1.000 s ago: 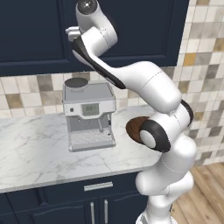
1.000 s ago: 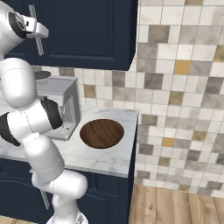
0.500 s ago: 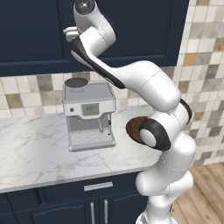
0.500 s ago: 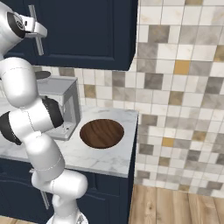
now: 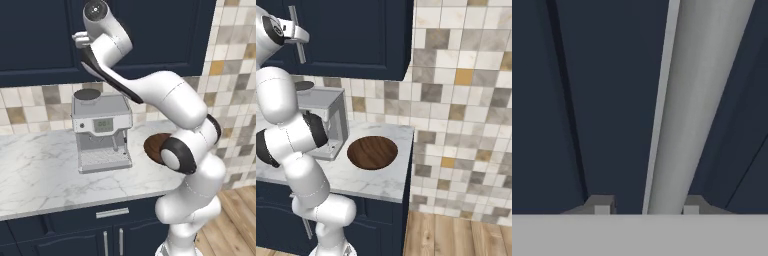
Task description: Open the cabinet and setup a tea strainer by placing it in the bowl upright.
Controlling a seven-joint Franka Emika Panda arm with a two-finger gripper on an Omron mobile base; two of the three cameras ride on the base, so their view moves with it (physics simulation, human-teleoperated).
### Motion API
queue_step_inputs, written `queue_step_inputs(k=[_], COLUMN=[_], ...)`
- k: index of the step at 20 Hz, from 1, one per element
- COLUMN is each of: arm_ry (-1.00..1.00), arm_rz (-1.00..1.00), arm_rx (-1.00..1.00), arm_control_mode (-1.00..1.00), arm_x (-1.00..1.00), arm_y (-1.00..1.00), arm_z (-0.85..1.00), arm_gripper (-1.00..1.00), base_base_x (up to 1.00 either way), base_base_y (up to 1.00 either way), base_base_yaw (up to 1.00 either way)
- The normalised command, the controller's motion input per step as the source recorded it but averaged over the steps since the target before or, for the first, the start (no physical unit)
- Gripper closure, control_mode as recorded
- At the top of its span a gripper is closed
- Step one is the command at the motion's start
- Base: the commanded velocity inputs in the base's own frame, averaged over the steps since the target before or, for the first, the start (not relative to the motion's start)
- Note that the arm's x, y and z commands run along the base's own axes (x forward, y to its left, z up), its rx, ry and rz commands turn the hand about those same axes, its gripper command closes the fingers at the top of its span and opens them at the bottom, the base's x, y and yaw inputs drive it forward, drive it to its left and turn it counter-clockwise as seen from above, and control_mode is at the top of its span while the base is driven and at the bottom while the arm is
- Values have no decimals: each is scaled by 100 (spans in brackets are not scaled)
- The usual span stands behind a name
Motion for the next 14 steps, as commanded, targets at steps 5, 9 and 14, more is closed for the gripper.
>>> queue_step_inputs(k=[5,9,14], arm_ry=[-8,0,-1], arm_rz=[0,0,0], arm_rx=[0,-1,0], arm_control_mode=[-100,-100,-100], arm_x=[0,0,-4], arm_y=[-14,-34,0], arm_z=[-5,-22,0], arm_gripper=[100,100,100], base_base_x=[0,0,0], base_base_y=[0,0,0], base_base_yaw=[0,0,0])
